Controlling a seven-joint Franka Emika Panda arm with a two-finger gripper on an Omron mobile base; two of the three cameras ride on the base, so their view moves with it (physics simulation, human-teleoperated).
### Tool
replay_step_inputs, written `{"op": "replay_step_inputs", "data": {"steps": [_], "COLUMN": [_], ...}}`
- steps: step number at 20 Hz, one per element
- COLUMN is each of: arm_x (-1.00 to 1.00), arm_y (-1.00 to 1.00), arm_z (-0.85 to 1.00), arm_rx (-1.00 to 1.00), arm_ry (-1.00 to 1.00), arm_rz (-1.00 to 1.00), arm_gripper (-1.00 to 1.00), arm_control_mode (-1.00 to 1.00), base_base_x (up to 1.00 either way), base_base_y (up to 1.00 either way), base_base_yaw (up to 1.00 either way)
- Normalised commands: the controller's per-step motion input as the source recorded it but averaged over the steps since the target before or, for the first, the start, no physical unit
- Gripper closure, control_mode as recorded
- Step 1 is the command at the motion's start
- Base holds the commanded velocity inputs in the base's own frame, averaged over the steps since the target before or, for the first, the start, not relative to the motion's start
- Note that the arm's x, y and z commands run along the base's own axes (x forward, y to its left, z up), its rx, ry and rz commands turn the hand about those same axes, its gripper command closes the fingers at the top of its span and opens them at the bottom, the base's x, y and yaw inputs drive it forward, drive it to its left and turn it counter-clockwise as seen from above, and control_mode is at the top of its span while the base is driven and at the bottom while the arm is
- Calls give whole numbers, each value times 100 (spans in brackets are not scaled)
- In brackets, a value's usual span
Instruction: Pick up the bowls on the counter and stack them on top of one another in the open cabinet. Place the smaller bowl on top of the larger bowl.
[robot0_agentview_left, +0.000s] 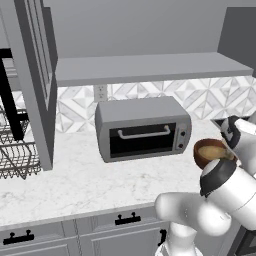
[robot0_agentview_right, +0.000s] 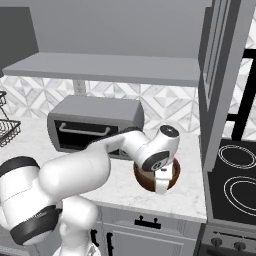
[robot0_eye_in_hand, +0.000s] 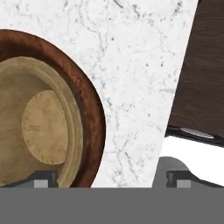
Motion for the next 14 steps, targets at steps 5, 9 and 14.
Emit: {"op": "replay_step_inputs", "data": {"steps": [5,9,14], "arm_x": [-7,4,9], "arm_y": [1,9,11], "arm_z": [-44,-17,-11], "arm_rx": [0,0,-1], "arm_ry": [-2,-17,-14], "arm_rz": [6,0,0], "arm_gripper": [-100,-100,-100], "arm_control_mode": [-100,-100,-100], "base_base_x": [0,0,0], "base_base_y": [0,0,0], "base_base_yaw": [0,0,0]}}
